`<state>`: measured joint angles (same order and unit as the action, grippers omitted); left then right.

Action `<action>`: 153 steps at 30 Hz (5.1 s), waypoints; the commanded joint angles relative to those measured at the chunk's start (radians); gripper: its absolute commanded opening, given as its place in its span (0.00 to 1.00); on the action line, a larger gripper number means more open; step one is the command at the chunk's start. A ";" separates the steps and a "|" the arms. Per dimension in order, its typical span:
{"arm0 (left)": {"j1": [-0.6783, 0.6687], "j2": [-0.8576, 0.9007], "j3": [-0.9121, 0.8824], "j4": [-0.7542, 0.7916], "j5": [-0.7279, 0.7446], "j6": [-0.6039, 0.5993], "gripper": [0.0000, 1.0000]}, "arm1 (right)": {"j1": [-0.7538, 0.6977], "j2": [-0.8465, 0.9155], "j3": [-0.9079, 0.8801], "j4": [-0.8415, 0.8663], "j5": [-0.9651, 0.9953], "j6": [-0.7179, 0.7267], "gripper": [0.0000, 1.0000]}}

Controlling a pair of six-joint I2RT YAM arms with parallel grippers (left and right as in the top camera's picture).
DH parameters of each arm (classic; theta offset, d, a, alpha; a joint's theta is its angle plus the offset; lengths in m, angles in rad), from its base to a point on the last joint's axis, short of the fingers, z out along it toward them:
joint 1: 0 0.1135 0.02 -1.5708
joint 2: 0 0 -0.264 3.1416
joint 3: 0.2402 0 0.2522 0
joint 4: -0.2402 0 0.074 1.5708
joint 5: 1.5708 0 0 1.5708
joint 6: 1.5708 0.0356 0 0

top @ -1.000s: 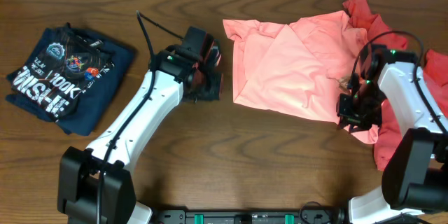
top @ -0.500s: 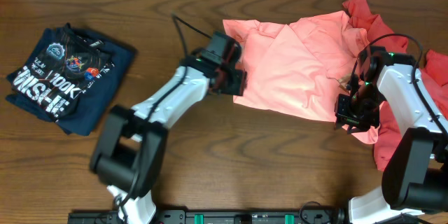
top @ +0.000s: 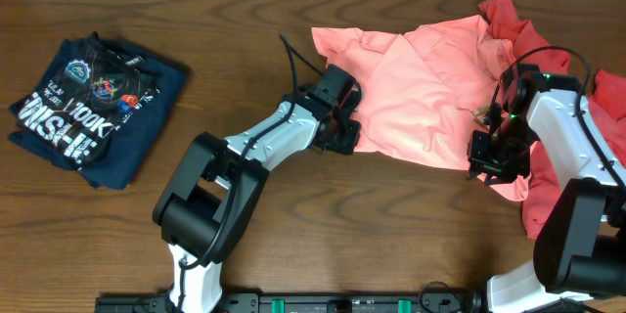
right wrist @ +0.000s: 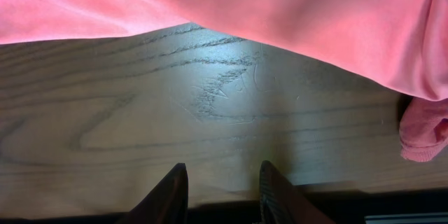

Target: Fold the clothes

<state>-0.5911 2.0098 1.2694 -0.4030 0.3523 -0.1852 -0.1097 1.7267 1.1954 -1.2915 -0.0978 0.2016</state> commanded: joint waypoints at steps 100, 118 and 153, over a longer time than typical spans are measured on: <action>0.272 -0.554 0.063 -0.478 -0.216 0.009 0.06 | 0.266 -0.047 -0.117 1.022 -0.354 0.030 0.21; 0.272 -0.554 0.063 -0.478 -0.216 0.009 0.06 | -0.008 -0.136 -0.109 0.740 -0.026 0.030 0.45; 0.272 -0.554 0.063 -0.479 -0.216 0.009 0.06 | -0.050 0.029 -0.109 0.697 -0.108 -0.065 0.44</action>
<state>-0.3233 1.4609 1.3338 -0.8825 0.1497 -0.1825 -0.1699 1.7954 1.0847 -0.5766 -0.1944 0.1482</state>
